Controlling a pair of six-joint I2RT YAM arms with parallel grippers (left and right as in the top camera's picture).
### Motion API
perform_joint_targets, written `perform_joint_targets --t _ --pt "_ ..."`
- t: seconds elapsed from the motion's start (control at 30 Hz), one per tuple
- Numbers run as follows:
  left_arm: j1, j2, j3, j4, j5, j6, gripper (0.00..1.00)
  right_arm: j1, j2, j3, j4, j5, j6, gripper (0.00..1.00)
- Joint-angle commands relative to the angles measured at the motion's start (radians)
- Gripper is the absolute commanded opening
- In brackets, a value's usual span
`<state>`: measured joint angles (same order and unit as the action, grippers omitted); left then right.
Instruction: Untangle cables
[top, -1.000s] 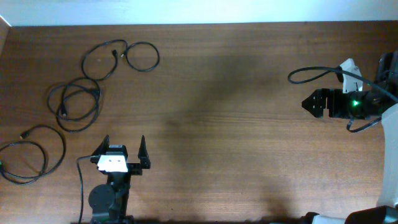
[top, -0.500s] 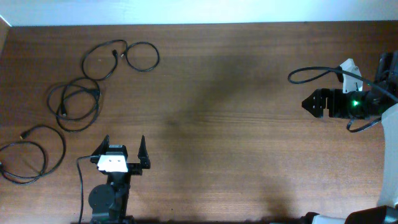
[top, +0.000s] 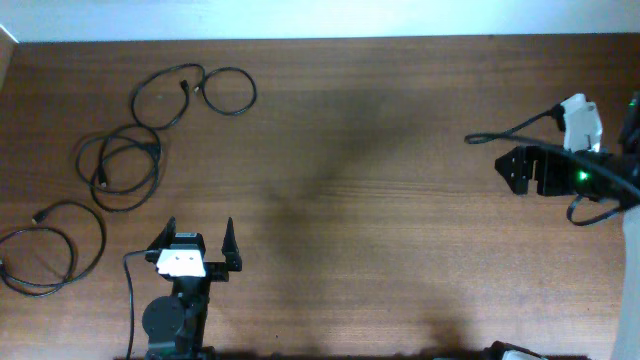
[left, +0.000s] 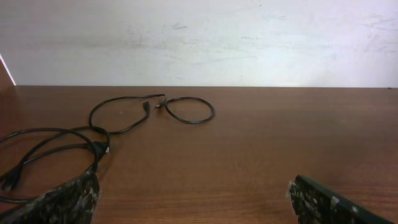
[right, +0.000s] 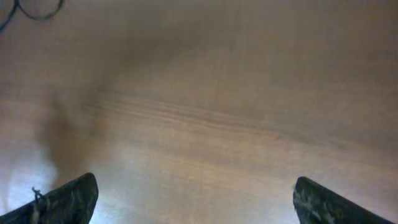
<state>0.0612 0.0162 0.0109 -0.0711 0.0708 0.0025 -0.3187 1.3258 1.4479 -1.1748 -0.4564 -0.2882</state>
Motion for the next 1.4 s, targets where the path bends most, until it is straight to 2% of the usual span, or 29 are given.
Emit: perform_joint_targets --t 0.0,0.13,0.17,0.37,0.6,0.77,0.93,1.2,1.37 --pt "-0.004 -0.011 -0.002 -0.005 0.011 -0.01 0.99 0.044 -0.125 -0.083 0.159 -0.048 0.001 0.99" --pt "-0.004 -0.011 -0.002 -0.005 0.011 -0.01 0.99 0.124 -0.298 -0.31 0.526 -0.079 0.001 0.99" --pt "-0.004 -0.011 -0.002 -0.005 0.011 -0.01 0.99 0.149 -0.365 -0.409 0.681 -0.078 0.013 0.99" --pt "-0.004 -0.011 -0.002 -0.005 0.011 -0.01 0.99 0.175 -0.586 -0.794 1.282 -0.082 0.061 0.99" --pt "-0.004 -0.011 -0.002 -0.005 0.011 -0.01 0.99 0.175 -0.78 -1.181 1.776 -0.065 0.061 0.99" --pt "-0.004 -0.011 -0.002 -0.005 0.011 -0.01 0.99 0.175 -0.883 -1.411 1.987 -0.047 0.061 0.99" --pt "-0.004 -0.011 -0.002 -0.005 0.011 -0.01 0.99 0.177 -0.963 -1.442 1.87 -0.022 0.061 0.99" --pt "-0.004 -0.011 -0.002 -0.005 0.011 -0.01 0.99 0.178 -1.146 -1.442 1.498 0.059 0.061 0.99" --pt "-0.004 -0.011 -0.002 -0.005 0.011 -0.01 0.99 0.177 -1.291 -1.442 1.299 0.167 0.173 0.99"
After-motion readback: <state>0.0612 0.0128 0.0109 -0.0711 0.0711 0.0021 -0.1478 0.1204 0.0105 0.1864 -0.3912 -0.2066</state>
